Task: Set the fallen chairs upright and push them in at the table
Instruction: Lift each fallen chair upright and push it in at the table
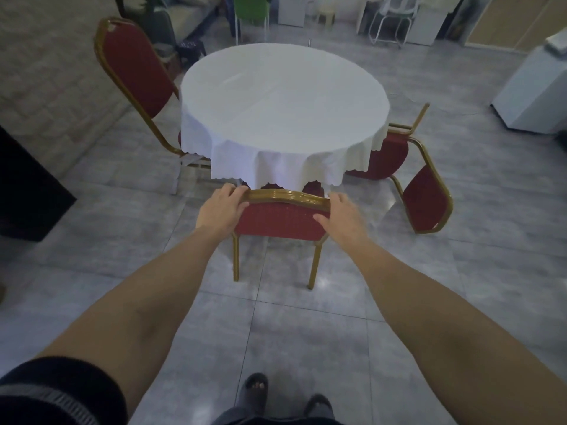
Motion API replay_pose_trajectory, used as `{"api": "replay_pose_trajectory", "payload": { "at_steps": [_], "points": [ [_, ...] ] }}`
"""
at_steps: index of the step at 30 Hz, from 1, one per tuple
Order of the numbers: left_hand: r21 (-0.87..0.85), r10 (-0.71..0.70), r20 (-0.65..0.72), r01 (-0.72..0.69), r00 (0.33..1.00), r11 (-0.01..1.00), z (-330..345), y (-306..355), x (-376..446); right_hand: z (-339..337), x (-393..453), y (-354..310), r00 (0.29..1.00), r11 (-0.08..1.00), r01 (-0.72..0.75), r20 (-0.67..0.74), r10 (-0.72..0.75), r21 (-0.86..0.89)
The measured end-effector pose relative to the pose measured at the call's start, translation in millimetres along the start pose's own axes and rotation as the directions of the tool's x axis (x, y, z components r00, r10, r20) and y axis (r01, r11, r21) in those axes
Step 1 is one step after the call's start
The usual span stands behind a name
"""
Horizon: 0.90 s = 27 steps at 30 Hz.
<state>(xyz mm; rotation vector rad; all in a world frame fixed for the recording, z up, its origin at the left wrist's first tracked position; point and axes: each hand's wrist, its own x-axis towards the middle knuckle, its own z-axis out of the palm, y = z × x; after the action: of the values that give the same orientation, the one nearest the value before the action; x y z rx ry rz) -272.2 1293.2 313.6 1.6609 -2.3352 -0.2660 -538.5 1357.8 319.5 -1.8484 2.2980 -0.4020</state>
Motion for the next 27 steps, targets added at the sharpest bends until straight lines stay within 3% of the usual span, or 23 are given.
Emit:
{"api": "replay_pose_trajectory", "payload": {
  "at_steps": [4,10,17,27],
  "points": [
    [0.149,0.042,0.053,-0.049,0.998,0.988,1.2,-7.7,15.3,6.9,17.0,2.0,0.999,0.998,0.013,0.038,-0.01,-0.065],
    [0.153,0.087,0.111,-0.104,0.99,0.983,-2.3,-30.7,24.6,5.5,28.0,-10.2,0.998,0.965,0.064,0.044,-0.055,-0.253],
    [0.153,0.104,0.145,-0.126,0.984,0.98,-16.3,-69.1,29.5,18.1,25.6,-44.9,0.993,0.939,0.114,0.025,-0.112,-0.324],
    [0.156,0.129,0.171,-0.156,0.977,0.975,-16.5,-55.8,31.8,12.6,31.8,-36.7,0.997,0.979,0.033,0.078,-0.018,-0.199]
  ]
}}
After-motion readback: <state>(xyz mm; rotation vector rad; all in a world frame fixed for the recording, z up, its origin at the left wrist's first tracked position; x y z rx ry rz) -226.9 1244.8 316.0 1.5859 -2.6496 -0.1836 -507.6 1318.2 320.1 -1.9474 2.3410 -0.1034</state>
